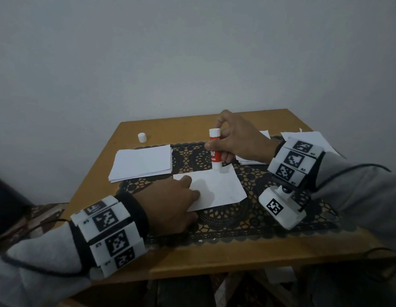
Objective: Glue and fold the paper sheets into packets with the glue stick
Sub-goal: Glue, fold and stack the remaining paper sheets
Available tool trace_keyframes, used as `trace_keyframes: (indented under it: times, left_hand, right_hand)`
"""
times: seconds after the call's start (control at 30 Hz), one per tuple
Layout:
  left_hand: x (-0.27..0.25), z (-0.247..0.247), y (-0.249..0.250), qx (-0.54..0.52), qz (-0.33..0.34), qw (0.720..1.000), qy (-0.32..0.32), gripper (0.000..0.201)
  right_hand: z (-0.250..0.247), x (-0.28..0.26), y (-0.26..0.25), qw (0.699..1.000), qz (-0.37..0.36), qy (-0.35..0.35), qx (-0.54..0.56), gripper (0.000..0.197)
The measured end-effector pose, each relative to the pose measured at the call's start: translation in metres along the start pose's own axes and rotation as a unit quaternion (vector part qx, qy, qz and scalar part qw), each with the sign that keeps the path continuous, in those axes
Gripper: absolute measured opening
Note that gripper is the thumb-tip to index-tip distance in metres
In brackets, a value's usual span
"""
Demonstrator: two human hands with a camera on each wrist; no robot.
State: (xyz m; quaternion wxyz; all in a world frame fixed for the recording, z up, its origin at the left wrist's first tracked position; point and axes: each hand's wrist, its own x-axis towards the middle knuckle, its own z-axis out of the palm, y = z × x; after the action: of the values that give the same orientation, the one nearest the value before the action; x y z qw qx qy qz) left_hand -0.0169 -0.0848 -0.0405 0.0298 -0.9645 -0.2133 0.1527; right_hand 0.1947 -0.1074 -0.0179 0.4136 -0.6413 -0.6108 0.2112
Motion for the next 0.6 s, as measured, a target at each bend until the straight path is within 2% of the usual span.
trace_keyframes:
  times: [0.17,0.3,0.4,0.5,0.6]
  left_hand:
    - [-0.001,-0.005,-0.007,-0.042,0.009,0.999,0.02,0.048]
    - [0.006,-0.006,-0.01,-0.042,0.026,0.998,0.033,0.042]
    - [0.012,-0.006,-0.007,-0.026,0.024,0.998,0.042,0.047]
    - [0.017,-0.008,-0.001,-0.006,0.023,0.999,0.038,0.055]
    - [0.024,-0.013,0.001,0.006,0.03,0.999,0.028,0.054]
  right_hand:
    - [0.001,-0.002,0.002,0.998,-0.013,-0.006,-0.062,0.026]
    - [-0.001,-0.004,0.007,0.99,-0.026,0.001,-0.14,0.024]
    - [-0.006,-0.008,0.012,0.977,-0.022,-0.011,-0.213,0.022]
    - [-0.01,-0.012,0.018,0.975,-0.002,-0.029,-0.219,0.018]
    - [-0.009,-0.014,0.021,0.976,0.006,-0.06,-0.211,0.017]
